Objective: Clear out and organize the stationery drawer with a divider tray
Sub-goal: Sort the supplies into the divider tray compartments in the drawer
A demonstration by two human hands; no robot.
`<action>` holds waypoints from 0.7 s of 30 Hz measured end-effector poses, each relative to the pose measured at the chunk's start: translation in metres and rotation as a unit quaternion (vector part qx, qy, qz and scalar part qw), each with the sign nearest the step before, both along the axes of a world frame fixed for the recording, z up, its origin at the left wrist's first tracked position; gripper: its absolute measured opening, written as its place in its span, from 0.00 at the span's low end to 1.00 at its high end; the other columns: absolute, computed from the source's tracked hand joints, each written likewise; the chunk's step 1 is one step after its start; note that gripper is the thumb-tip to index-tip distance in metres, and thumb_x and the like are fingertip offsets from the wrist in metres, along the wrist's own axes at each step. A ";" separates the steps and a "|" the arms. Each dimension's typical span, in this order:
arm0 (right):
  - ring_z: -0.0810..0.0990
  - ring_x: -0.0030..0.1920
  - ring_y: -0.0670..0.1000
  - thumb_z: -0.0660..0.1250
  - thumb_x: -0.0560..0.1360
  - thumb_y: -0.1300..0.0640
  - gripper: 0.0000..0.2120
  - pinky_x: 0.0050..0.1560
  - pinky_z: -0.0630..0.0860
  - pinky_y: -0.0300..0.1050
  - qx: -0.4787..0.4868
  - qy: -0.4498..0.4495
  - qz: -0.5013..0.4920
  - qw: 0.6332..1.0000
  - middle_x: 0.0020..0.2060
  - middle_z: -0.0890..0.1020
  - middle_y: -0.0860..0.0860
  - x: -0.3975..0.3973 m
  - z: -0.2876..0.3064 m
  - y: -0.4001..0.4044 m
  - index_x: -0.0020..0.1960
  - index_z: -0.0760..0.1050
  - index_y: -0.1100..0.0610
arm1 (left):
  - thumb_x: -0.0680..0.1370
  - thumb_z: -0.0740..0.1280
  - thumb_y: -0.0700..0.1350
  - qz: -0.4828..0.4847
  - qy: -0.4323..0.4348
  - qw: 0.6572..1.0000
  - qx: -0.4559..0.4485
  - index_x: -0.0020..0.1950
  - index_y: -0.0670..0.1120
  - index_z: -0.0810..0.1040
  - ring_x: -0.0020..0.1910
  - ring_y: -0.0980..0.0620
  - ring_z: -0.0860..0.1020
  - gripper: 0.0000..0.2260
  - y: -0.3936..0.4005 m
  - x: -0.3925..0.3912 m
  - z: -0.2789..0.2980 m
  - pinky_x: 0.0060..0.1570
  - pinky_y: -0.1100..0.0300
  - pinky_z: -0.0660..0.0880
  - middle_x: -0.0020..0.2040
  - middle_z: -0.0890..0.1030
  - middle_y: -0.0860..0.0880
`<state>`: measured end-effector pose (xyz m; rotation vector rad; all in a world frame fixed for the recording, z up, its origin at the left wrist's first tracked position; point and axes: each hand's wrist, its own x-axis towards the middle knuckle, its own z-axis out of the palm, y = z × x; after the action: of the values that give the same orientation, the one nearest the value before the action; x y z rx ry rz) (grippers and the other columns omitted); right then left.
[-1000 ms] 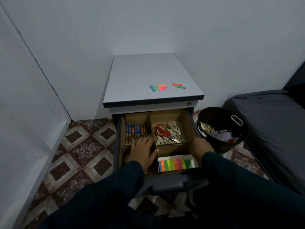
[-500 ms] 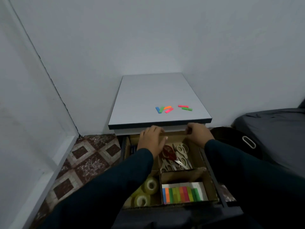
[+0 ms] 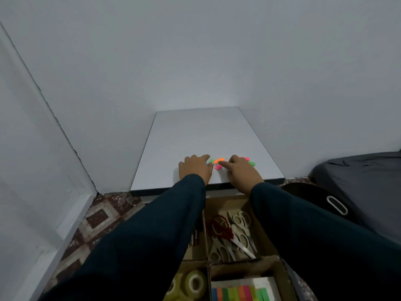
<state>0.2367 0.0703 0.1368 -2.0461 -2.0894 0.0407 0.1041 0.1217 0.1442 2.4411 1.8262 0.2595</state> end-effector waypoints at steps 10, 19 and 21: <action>0.75 0.56 0.53 0.61 0.78 0.62 0.08 0.52 0.67 0.37 0.023 0.065 -0.005 0.998 0.58 0.75 0.53 0.007 0.000 0.010 0.56 0.76 0.58 | 0.78 0.64 0.41 0.046 -0.018 0.998 -0.038 0.54 0.44 0.80 0.49 0.48 0.78 0.08 0.032 0.002 0.008 0.43 0.59 0.71 0.52 0.80 0.47; 0.74 0.58 0.55 0.62 0.77 0.64 0.11 0.55 0.67 0.39 -0.058 0.059 0.000 0.997 0.58 0.75 0.56 0.002 0.018 0.018 0.58 0.75 0.59 | 0.77 0.66 0.40 0.059 -0.066 0.992 -0.085 0.52 0.41 0.81 0.46 0.49 0.77 0.07 0.034 -0.012 0.008 0.42 0.60 0.71 0.52 0.81 0.46; 0.74 0.58 0.55 0.62 0.77 0.64 0.11 0.55 0.68 0.40 -0.077 0.062 -0.008 0.995 0.58 0.76 0.56 0.004 0.020 0.022 0.58 0.76 0.59 | 0.77 0.66 0.41 0.070 -0.105 0.987 -0.096 0.48 0.42 0.80 0.44 0.50 0.75 0.05 0.037 -0.014 0.011 0.42 0.60 0.71 0.49 0.80 0.46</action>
<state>0.2407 0.0920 0.1569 -2.0868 -2.0509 0.3288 0.0896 0.1590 0.1551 2.0765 1.8386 0.3199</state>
